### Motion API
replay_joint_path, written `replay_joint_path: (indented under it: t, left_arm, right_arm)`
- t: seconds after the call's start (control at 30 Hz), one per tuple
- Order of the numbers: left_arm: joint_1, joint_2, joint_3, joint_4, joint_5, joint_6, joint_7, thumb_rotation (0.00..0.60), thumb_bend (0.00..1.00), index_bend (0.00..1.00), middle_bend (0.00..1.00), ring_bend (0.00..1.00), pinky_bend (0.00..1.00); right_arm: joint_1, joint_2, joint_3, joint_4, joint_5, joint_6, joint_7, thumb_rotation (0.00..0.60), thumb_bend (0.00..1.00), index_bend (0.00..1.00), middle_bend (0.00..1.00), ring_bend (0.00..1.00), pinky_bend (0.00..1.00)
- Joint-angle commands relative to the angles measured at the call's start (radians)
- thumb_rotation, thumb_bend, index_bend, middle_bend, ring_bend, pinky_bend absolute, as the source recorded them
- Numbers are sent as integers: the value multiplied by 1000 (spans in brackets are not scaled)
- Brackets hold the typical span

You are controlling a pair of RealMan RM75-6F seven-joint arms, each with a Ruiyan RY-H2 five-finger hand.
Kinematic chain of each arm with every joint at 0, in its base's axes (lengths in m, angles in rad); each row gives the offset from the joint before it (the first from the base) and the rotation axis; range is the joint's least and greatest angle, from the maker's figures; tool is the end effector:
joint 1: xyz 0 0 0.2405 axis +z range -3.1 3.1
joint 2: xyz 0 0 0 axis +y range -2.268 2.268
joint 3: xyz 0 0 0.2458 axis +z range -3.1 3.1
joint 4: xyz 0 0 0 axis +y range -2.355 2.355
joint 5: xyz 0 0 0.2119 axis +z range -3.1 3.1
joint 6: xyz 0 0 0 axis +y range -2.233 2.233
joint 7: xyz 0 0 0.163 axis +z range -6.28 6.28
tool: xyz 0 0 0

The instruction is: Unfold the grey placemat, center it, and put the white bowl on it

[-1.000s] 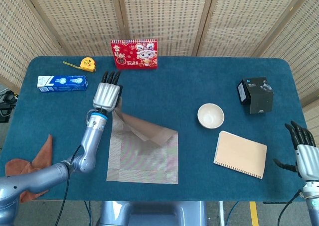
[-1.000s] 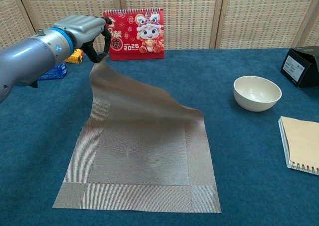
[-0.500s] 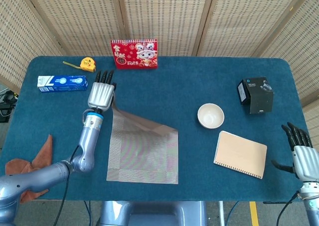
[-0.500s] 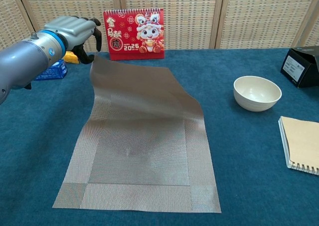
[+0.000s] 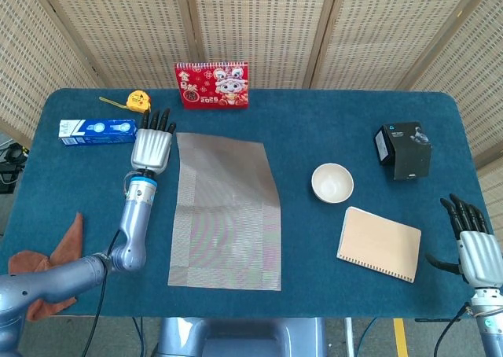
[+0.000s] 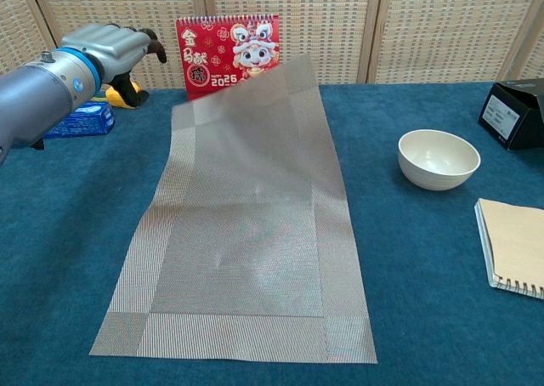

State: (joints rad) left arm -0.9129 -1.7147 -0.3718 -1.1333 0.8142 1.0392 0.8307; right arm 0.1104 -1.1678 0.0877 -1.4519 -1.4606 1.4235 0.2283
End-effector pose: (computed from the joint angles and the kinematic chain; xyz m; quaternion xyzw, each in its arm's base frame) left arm -0.1216 0.4473 0.0033 -0.6844 -0.2625 -0.2844 0.6180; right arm -0.3312 -0.2178 0.1550 0.5579 -0.4306 0.4202 0.5716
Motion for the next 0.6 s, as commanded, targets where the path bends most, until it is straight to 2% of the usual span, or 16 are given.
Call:
replay_joint_path:
  t: [0.03, 0.13, 0.3, 0.47, 0.6]
  left_arm:
    - [31, 30, 19, -53, 40, 42, -45, 600, 444, 93, 0, 0, 0]
    - [73, 72, 50, -116, 91, 82, -92, 600, 436, 91, 0, 0, 0]
    - [165, 158, 109, -246, 179, 157, -191, 600, 359, 89, 0, 0, 0]
    - [275, 264, 191, -368, 283, 251, -268, 600, 279, 69, 0, 0, 0]
    - [356, 328, 248, -430, 357, 327, -327, 600, 255, 63, 0, 0, 0]
  right_arm:
    - [0, 0, 0, 2, 2, -2, -1, 600, 62, 0, 0, 0, 0]
    - [-1, -1, -2, 0, -1, -1, -5, 600, 61, 0, 0, 0, 0]
    - [0, -5, -11, -3, -15, -1, -19, 600, 61, 0, 0, 0, 0]
    - [2, -15, -23, 2, -25, -10, -41, 600, 61, 0, 0, 0, 0]
    - [4, -24, -31, 4, -35, -12, -61, 600, 61, 0, 0, 0, 0]
